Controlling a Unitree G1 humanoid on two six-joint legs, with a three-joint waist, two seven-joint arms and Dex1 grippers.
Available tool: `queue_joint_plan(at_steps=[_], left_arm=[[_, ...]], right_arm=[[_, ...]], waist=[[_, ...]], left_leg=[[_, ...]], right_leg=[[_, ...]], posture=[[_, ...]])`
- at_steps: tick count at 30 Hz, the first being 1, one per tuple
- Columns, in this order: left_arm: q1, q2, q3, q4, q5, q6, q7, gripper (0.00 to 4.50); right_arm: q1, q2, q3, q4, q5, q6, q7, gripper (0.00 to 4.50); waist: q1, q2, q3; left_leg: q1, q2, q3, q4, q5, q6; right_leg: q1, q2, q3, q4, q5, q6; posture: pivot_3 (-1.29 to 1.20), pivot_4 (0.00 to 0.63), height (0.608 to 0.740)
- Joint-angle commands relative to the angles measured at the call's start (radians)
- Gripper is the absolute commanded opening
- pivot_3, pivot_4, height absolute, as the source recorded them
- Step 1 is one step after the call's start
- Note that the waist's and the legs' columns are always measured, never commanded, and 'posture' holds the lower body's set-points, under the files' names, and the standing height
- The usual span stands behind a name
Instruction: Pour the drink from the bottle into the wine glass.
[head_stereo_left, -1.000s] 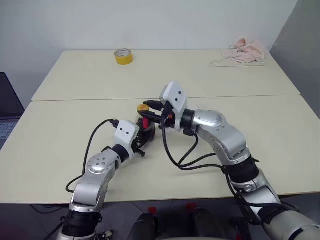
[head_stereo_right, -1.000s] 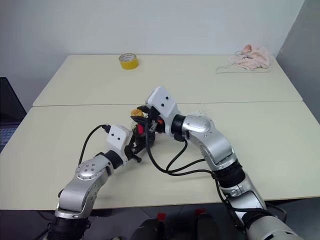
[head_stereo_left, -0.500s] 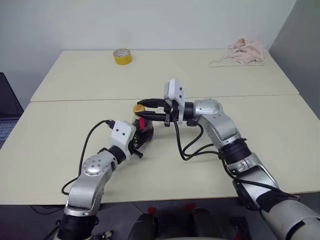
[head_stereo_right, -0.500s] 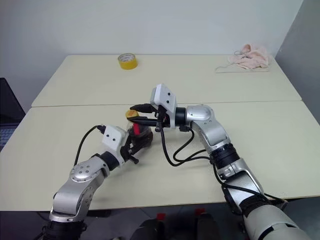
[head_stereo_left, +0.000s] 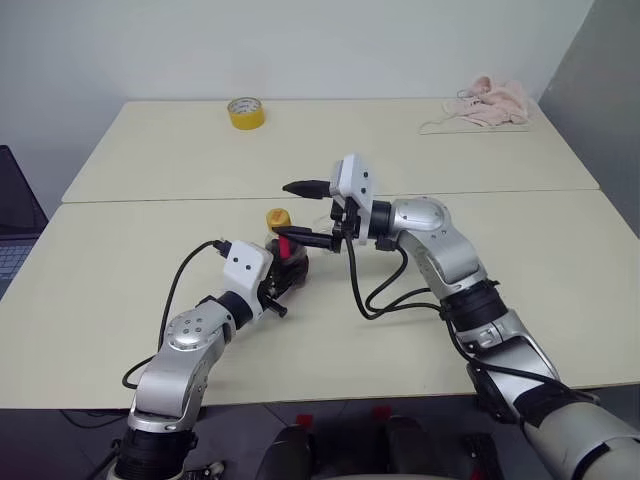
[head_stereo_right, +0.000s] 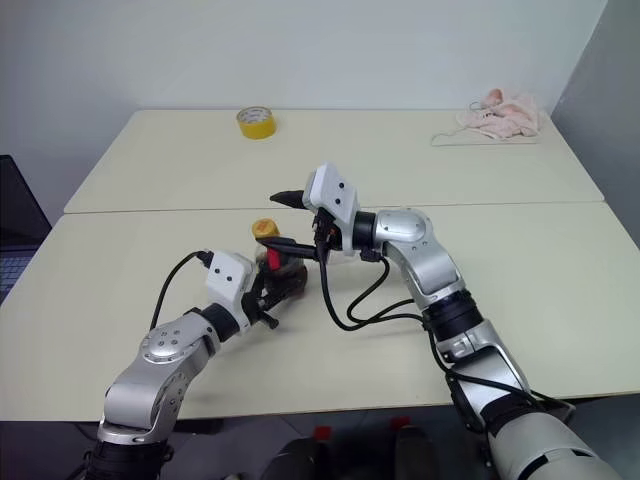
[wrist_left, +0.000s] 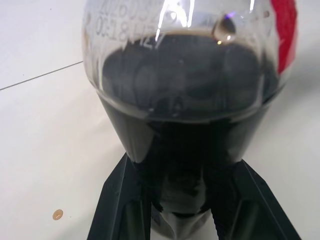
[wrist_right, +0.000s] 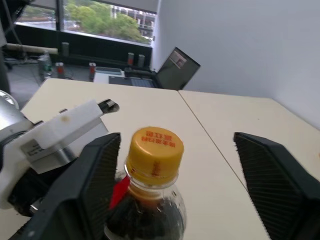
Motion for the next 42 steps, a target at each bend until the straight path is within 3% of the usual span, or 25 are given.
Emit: queue_joint_plan(at_steps=[1, 6, 11, 20, 30, 42], left_arm=[[-0.001, 0.003, 0.007, -0.063, 0.008, -0.018, 0.018, 1.13], [0.002, 0.01, 0.002, -0.044, 0.019, -0.037, 0.018, 1.13], [-0.006, 0.01, -0.007, -0.021, 0.03, -0.046, 0.015, 1.12], [-0.013, 0.012, -0.01, -0.002, 0.035, -0.057, 0.011, 1.11], [-0.018, 0.013, -0.016, 0.008, 0.039, -0.066, 0.003, 1.09], [-0.014, 0.01, -0.013, 0.004, 0.044, -0.067, 0.0, 1.08]], right_arm=[[0.038, -0.008, -0.019, -0.183, 0.002, 0.117, -0.082, 4.5], [0.089, 0.03, -0.025, -0.311, -0.046, 0.235, -0.263, 4.5], [0.118, 0.055, 0.002, -0.381, -0.044, 0.293, -0.308, 4.5], [0.141, 0.052, 0.063, -0.423, -0.036, 0.277, -0.271, 4.5], [0.126, 0.088, 0.074, -0.357, -0.086, 0.265, -0.327, 4.5], [0.136, 0.046, -0.001, -0.357, -0.075, 0.292, -0.342, 4.5]], waist=[[0.0, 0.0, 0.0], [0.001, 0.0, 0.0], [0.001, 0.0, 0.0], [0.0, 0.0, 0.0], [0.0, 0.0, 0.0], [0.0, 0.0, 0.0]], left_leg=[[0.0, 0.0, 0.0, 0.0, 0.0, 0.0], [0.0, 0.0, 0.0, 0.0, 0.0, 0.0], [0.0, 0.0, 0.0, 0.0, 0.0, 0.0], [0.0, 0.0, 0.0, 0.0, 0.0, 0.0], [0.0, 0.0, 0.0, 0.0, 0.0, 0.0], [0.0, 0.0, 0.0, 0.0, 0.0, 0.0]], right_leg=[[0.0, 0.0, 0.0, 0.0, 0.0, 0.0], [0.0, 0.0, 0.0, 0.0, 0.0, 0.0], [0.0, 0.0, 0.0, 0.0, 0.0, 0.0], [0.0, 0.0, 0.0, 0.0, 0.0, 0.0], [0.0, 0.0, 0.0, 0.0, 0.0, 0.0], [0.0, 0.0, 0.0, 0.0, 0.0, 0.0]], posture=[[0.0, 0.15, 0.74], [0.0, 0.15, 0.74], [0.0, 0.15, 0.74], [0.0, 0.15, 0.74], [0.0, 0.15, 0.74], [0.0, 0.15, 0.74]])
